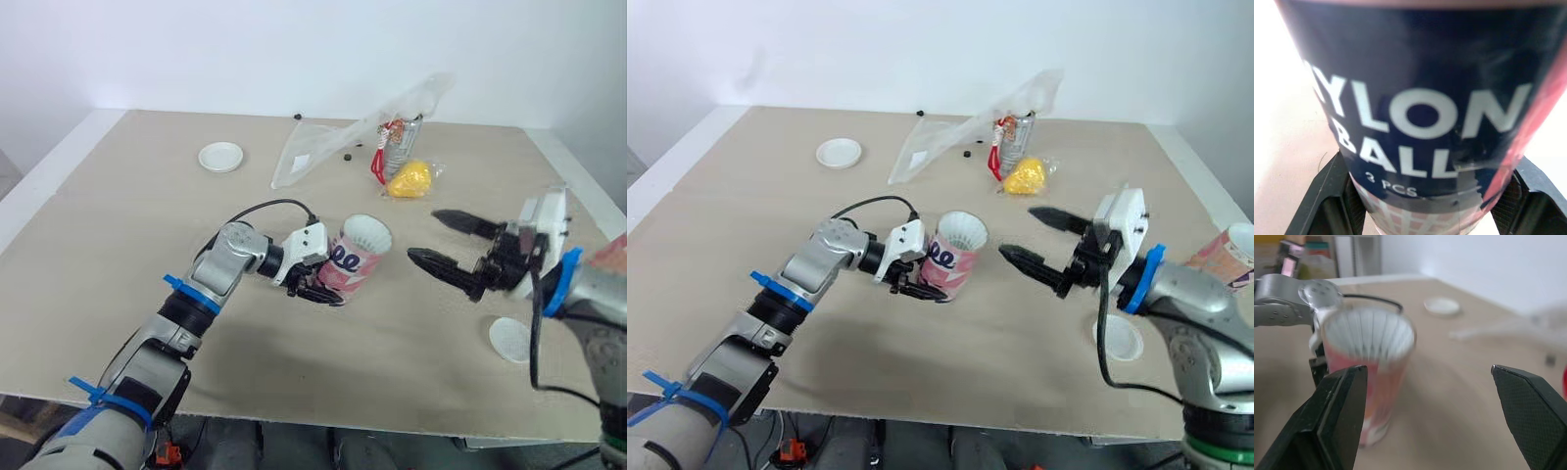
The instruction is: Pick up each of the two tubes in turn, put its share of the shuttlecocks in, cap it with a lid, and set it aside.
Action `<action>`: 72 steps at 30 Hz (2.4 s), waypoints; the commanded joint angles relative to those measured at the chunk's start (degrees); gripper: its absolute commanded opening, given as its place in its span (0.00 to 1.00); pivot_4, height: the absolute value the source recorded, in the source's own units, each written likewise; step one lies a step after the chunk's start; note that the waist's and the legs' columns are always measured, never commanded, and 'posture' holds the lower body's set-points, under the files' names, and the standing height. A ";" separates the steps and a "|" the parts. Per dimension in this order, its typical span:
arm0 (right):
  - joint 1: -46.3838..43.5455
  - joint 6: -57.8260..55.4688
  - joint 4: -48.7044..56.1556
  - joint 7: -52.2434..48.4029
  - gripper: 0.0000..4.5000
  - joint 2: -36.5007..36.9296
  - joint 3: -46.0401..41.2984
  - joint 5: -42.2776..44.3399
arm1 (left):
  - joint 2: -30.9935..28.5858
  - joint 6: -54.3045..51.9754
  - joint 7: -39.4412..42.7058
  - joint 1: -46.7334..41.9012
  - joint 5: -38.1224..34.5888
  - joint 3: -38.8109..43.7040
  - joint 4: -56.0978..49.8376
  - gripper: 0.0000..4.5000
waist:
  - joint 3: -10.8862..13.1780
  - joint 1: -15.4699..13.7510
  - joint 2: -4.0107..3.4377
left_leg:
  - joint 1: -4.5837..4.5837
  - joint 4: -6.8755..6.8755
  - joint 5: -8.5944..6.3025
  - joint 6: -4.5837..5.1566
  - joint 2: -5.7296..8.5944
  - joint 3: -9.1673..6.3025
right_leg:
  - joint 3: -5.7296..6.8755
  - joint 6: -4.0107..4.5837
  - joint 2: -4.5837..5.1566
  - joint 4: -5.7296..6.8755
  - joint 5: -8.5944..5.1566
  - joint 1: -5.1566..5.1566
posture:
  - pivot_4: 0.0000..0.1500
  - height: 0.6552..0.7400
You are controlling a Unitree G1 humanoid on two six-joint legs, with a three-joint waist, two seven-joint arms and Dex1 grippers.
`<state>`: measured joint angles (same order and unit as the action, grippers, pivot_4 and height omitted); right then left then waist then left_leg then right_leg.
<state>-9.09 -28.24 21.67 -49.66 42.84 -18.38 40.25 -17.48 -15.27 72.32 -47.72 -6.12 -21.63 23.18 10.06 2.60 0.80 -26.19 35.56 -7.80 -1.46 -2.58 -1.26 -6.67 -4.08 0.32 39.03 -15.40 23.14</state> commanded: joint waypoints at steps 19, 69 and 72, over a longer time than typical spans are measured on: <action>-23.83 1.81 0.93 -13.95 0.18 14.71 12.21 -6.89 | -4.33 -1.17 10.22 -7.92 5.51 -5.89 -0.71 0.63 | 0.01 0.18 -0.02 | 0.00 -0.14 0.00 0.00 -0.06 0.07 | 0.01 0.16 -0.04 0.00 -0.08 0.16 | 1.00 1.00; -45.70 -8.43 -17.25 -36.71 0.03 6.25 25.10 -18.74 | -0.60 5.33 3.86 -4.43 3.66 0.67 4.49 0.63 | -0.01 -0.13 -0.01 | -0.16 -0.08 -0.04 -0.08 -0.06 -0.03 | 0.18 0.48 0.02 0.07 0.05 0.20 | 1.00 1.00; -40.57 -12.70 -14.76 -31.29 0.03 7.27 16.53 -14.15 | 0.65 7.98 1.60 -2.64 2.13 2.90 5.47 0.63 | -0.01 -0.14 -0.01 | -0.16 -0.10 -0.04 -0.08 -0.06 -0.09 | 0.24 0.50 0.02 0.08 0.03 0.19 | 1.00 1.00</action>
<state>-50.18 -39.06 4.69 -83.35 49.15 3.07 23.33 -17.11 -8.91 75.26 -50.74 -2.82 -20.51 28.60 10.05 2.46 0.79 -26.35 35.46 -7.83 -1.53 -2.64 -1.37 -6.42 -3.58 0.34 39.11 -15.37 23.30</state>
